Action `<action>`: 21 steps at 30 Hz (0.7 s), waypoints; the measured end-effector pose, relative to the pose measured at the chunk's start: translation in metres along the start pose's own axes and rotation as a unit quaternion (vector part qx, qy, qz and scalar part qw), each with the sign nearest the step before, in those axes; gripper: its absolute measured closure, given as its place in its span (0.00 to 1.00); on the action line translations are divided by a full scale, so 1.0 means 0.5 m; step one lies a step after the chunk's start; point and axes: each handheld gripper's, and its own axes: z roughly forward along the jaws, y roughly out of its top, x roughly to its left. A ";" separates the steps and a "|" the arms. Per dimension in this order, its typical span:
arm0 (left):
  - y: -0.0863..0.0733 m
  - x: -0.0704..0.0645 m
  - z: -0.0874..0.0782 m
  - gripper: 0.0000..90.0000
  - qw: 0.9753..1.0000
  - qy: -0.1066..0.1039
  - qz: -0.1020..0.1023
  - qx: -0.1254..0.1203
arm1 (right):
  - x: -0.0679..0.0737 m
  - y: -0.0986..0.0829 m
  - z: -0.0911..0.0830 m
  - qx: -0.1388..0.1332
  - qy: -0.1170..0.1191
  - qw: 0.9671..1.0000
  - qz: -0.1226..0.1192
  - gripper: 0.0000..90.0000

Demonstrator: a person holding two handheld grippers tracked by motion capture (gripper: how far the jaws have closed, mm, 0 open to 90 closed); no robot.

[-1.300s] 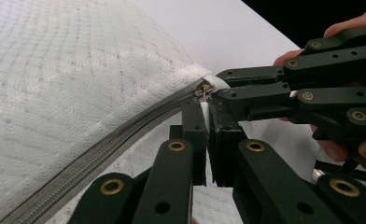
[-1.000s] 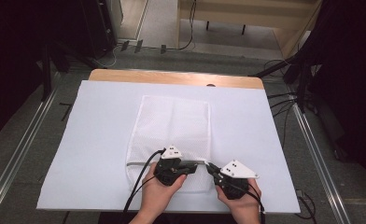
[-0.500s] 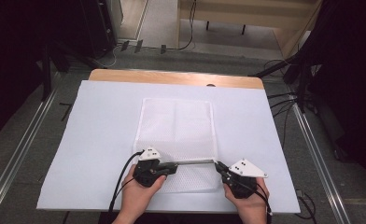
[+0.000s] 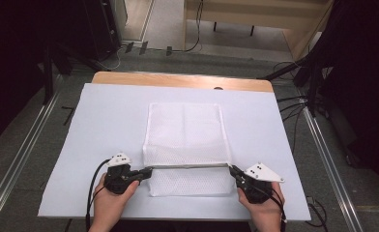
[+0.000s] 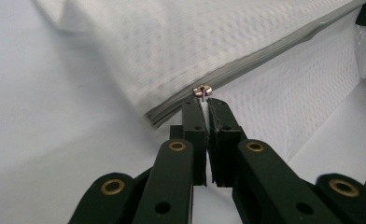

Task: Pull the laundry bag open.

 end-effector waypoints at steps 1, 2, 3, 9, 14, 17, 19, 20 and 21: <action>-0.007 0.006 -0.006 0.98 1.000 0.002 0.000 0.002 | -0.003 -0.001 -0.002 0.001 -0.003 1.000 0.002 0.98; -0.007 0.006 -0.006 0.98 1.000 0.002 0.000 0.002 | -0.003 -0.001 -0.002 0.001 -0.003 1.000 0.002 0.98; -0.012 0.012 -0.012 0.98 1.000 0.004 -0.002 0.003 | -0.006 -0.001 -0.003 0.001 -0.003 1.000 0.002 0.98; -0.017 0.023 -0.025 0.98 1.000 0.005 -0.010 -0.005 | -0.007 -0.002 -0.003 0.001 0.002 1.000 0.002 0.98; -0.021 0.027 -0.026 0.98 1.000 -0.004 -0.016 -0.011 | -0.004 -0.002 -0.002 0.000 0.010 1.000 0.008 0.98; -0.026 0.031 -0.037 0.79 0.999 0.002 -0.023 -0.048 | -0.011 -0.008 0.000 -0.007 0.033 0.999 0.014 0.74; -0.027 0.030 -0.041 0.68 0.998 0.013 -0.021 -0.062 | -0.013 -0.009 0.001 -0.012 0.037 0.999 0.015 0.67; -0.028 0.029 -0.044 0.56 0.997 0.019 -0.020 -0.072 | -0.017 -0.009 -0.001 -0.013 0.049 0.998 0.021 0.64; -0.027 0.029 -0.047 0.50 0.996 0.022 -0.022 -0.079 | -0.019 -0.008 -0.002 -0.017 0.055 0.998 0.024 0.58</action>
